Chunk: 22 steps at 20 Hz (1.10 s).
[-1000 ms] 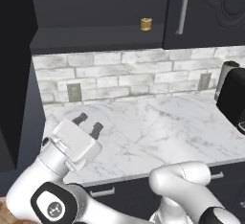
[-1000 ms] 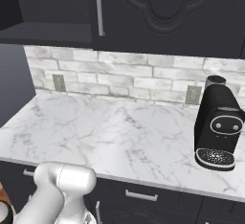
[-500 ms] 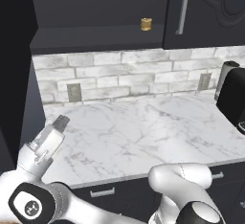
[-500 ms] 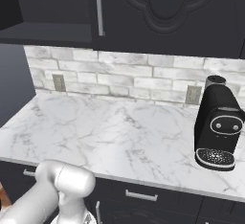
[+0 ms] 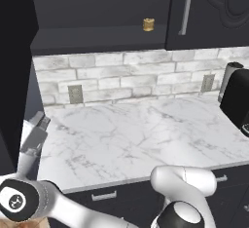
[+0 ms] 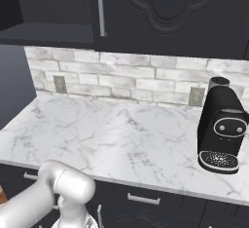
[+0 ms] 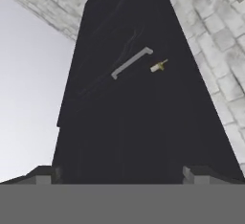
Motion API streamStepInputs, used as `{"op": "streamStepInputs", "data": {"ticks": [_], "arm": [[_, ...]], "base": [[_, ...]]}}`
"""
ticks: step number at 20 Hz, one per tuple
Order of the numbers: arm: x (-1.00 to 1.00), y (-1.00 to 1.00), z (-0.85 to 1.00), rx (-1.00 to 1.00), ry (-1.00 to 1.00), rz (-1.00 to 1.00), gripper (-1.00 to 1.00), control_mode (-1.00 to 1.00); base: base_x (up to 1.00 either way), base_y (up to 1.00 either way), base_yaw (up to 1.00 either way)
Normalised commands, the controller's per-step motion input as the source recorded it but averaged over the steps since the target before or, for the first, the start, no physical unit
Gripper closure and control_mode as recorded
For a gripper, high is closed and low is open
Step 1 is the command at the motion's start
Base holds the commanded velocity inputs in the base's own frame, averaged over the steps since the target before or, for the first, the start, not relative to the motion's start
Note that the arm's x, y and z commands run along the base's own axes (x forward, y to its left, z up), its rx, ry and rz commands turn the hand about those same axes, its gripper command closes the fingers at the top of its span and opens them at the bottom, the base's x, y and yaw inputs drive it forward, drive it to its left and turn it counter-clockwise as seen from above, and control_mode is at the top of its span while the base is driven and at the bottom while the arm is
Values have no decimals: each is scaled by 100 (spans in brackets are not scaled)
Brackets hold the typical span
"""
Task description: Pick the candle and candle from the dining table and place them in the open cabinet. Close the cabinet after placing the objects.
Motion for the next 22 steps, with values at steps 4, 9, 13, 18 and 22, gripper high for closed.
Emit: {"op": "streamStepInputs", "data": {"ticks": [4, 9, 13, 18, 22], "arm": [[41, 22, -34, -12, 9, -2, -100, -100], [36, 30, -24, -13, 8, -5, -100, -100], [10, 54, 0, -20, 6, -18, -100, -100], [10, 60, 0, -23, 12, -19, -100, -100], [15, 52, 0, -19, 11, -16, -100, -100]], "base": [[0, 0, 0], [0, 0, 0], [0, 0, 0], [0, 0, 0], [0, 0, 0]]}}
